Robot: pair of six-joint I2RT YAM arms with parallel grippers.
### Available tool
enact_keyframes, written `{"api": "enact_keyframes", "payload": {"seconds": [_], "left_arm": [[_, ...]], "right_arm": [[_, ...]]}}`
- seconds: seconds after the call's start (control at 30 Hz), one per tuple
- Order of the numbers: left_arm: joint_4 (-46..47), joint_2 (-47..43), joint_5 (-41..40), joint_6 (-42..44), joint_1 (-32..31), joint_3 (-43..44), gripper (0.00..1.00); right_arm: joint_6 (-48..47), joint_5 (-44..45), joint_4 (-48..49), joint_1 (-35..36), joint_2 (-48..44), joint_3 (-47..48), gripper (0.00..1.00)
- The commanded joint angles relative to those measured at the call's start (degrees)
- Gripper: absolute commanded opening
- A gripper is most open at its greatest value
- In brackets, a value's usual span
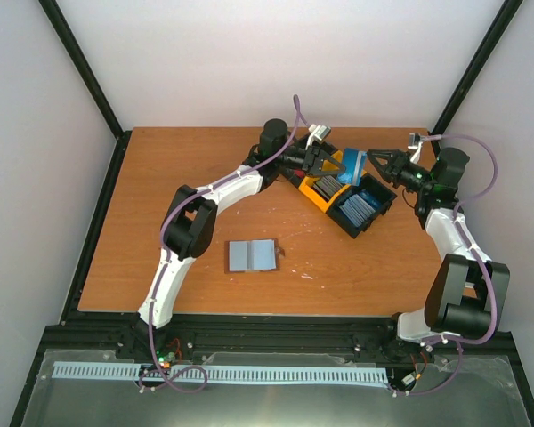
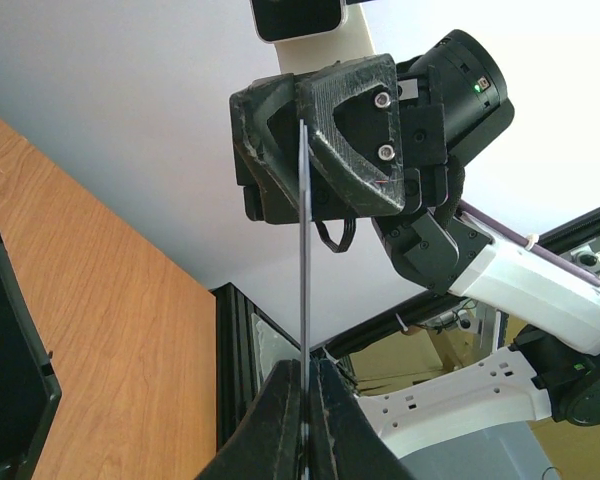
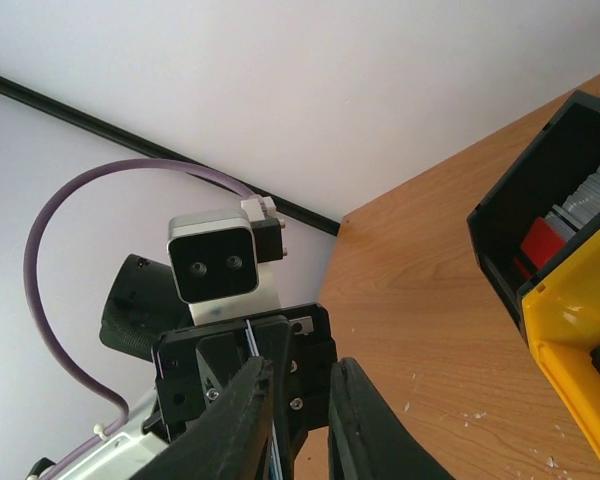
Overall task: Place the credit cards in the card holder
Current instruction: Place the credit card in the storage box.
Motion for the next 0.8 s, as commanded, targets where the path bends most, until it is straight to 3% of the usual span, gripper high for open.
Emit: {"api": "enact_keyframes", "payload": {"seconds": [0.0,0.37,0.57,0.77], "left_arm": [[2.96,-3.09,1.13,-0.35,-0.69,-0.08,0.01],[4.74,-3.45,1.62,-1.05,-0.99,-0.46,0.01],[5.21,-3.79,1.64,-1.55,-0.99,-0.18,0.01],[4.43,-3.36,1.05,-3.21,-0.99,0.88,0.01]], "right_arm": [[-2.85,0.19,-2.93,-0.39,0.33,2.09,0.17],[-6.61,-0.26,-7.38,0.42,1.11,3.37,0.14],[-15.06,-0.28,-15.83,1.29,1.40,4.42,0.14],[-15.19,-5.44,-12.82,2.79,0.91,3.51,0.16]]}}
